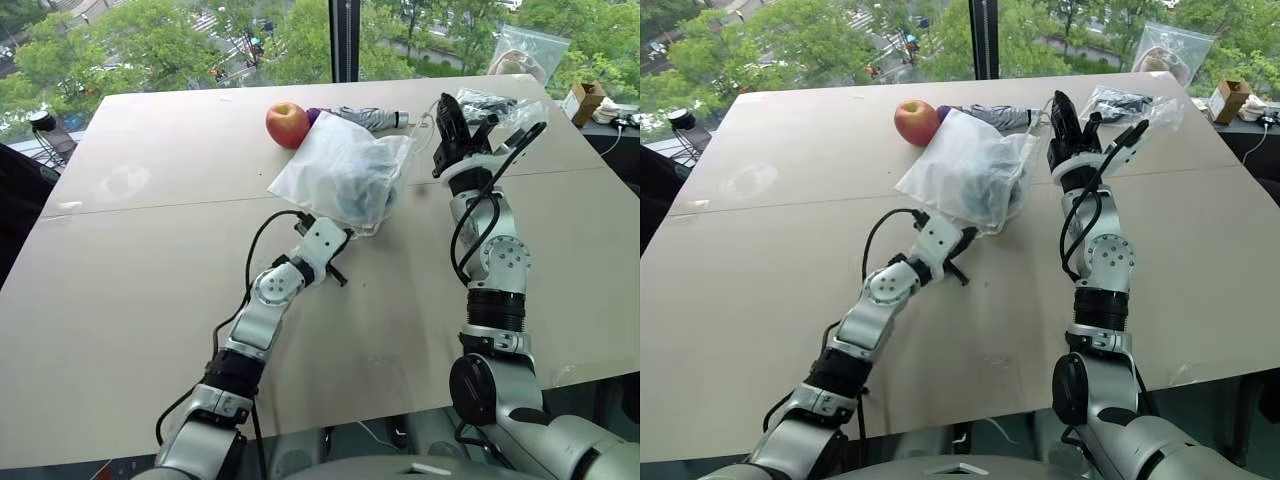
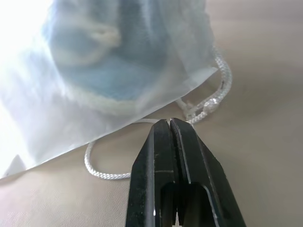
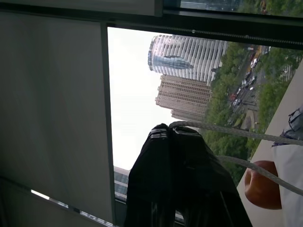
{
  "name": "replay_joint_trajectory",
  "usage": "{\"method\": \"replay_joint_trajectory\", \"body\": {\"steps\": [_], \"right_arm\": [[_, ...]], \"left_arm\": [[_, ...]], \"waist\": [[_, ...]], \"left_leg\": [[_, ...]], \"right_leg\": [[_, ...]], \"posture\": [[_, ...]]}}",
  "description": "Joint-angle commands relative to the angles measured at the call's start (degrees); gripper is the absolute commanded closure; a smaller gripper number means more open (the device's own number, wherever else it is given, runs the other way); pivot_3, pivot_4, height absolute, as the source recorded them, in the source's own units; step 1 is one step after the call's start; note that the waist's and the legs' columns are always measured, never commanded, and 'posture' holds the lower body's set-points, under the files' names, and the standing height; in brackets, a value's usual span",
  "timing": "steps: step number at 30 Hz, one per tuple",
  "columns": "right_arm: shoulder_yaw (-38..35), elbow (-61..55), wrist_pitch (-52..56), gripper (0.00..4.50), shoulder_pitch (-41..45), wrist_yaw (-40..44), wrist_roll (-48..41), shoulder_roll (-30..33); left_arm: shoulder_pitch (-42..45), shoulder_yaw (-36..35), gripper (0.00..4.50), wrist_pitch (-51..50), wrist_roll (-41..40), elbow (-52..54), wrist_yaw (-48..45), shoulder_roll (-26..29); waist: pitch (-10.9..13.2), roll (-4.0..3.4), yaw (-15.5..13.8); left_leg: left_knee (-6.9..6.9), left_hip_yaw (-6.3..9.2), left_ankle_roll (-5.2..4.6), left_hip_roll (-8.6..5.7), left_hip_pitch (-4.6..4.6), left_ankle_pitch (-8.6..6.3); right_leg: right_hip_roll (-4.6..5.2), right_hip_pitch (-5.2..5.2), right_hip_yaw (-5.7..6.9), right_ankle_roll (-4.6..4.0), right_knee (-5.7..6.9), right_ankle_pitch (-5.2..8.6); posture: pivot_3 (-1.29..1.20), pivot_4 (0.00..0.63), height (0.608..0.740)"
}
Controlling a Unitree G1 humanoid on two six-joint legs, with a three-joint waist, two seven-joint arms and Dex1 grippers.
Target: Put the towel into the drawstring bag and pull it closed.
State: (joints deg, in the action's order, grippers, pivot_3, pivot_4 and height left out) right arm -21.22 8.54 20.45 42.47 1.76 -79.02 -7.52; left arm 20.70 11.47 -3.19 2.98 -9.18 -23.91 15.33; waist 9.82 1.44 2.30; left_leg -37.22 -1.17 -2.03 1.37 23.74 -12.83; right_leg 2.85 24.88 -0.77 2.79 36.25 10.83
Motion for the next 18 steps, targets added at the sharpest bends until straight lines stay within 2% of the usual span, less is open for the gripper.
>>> {"method": "replay_joint_trajectory", "body": {"steps": [1, 4, 5, 7, 8, 9, 14, 18], "right_arm": [[-0.18, -1.28, 0.06, 4.50, 1.43, 0.70, -0.24, -1.73], [-0.01, -1.53, 0.03, 4.50, 1.54, 0.57, -0.12, -2.02], [0.04, -1.58, 0.02, 4.50, 1.54, 0.52, -0.11, -2.10], [0.17, -1.60, -0.04, 4.50, 1.62, 0.50, -0.02, -2.28], [0.25, -1.55, -0.11, 4.50, 1.72, 0.50, 0.05, -2.40], [0.32, -1.52, -0.20, 4.50, 1.81, 0.46, 0.12, -2.51], [0.67, -2.17, -0.55, 4.50, 1.86, -0.08, 0.22, -3.13], [1.27, -2.79, -0.96, 4.50, 1.87, -0.58, 0.34, -3.69]], "left_arm": [[-3.19, -4.48, 4.47, -4.47, -6.88, 3.26, -2.04, -1.06], [-4.64, -8.00, 3.67, -9.81, -15.28, 6.79, -6.25, -1.80], [-4.69, -8.45, 3.21, -11.30, -16.44, 7.73, -6.82, -1.64], [-4.45, -8.01, 2.54, -12.21, -16.19, 8.85, -8.00, -0.39], [-4.28, -7.41, 1.88, -11.77, -15.60, 9.19, -8.82, 0.36], [-4.03, -6.77, 1.58, -11.32, -15.04, 9.43, -9.73, 1.07], [-0.47, -0.66, 1.58, -6.47, -8.10, 6.54, -14.08, 5.83], [4.91, 2.50, 1.58, -4.21, -5.50, 1.06, -17.15, 6.23]], "waist": [[-0.01, -0.01, 0.12], [-0.01, -0.02, 0.11], [-0.01, -0.02, 0.06], [-0.01, -0.02, 0.04], [-0.01, -0.02, 0.02], [-0.01, -0.02, 0.01], [0.00, -0.03, -0.03], [0.00, -0.02, -0.20]], "left_leg": [[0.00, 0.00, 0.00, 0.01, -0.01, 0.00], [0.01, 0.02, 0.00, 0.06, 0.01, 0.00], [0.01, 0.02, 0.00, 0.07, 0.01, 0.00], [0.00, 0.02, 0.00, 0.04, 0.02, 0.00], [0.00, 0.02, 0.00, 0.02, 0.02, 0.00], [-0.01, 0.02, 0.00, -0.01, 0.02, 0.00], [-0.01, -0.01, 0.00, -0.06, 0.02, 0.00], [-0.01, -0.03, 0.00, -0.06, 0.06, 0.00]], "right_leg": [[-0.01, 0.00, 0.00, 0.00, 0.01, 0.00], [-0.02, 0.01, 0.04, 0.00, 0.01, 0.00], [-0.02, 0.01, 0.05, 0.00, 0.01, 0.00], [-0.04, 0.00, 0.08, 0.00, 0.00, 0.01], [-0.04, 0.00, 0.07, 0.00, 0.01, 0.01], [-0.04, 0.00, 0.06, 0.00, 0.00, 0.01], [-0.04, 0.00, 0.06, 0.00, -0.01, 0.01], [-0.04, 0.00, 0.08, 0.00, -0.04, 0.01]], "posture": [[0.00, 0.150, 0.740], [0.00, 0.150, 0.740], [0.00, 0.150, 0.740], [0.00, 0.150, 0.740], [0.00, 0.150, 0.740], [0.00, 0.150, 0.740], [0.00, 0.150, 0.740], [0.00, 0.150, 0.740]]}}
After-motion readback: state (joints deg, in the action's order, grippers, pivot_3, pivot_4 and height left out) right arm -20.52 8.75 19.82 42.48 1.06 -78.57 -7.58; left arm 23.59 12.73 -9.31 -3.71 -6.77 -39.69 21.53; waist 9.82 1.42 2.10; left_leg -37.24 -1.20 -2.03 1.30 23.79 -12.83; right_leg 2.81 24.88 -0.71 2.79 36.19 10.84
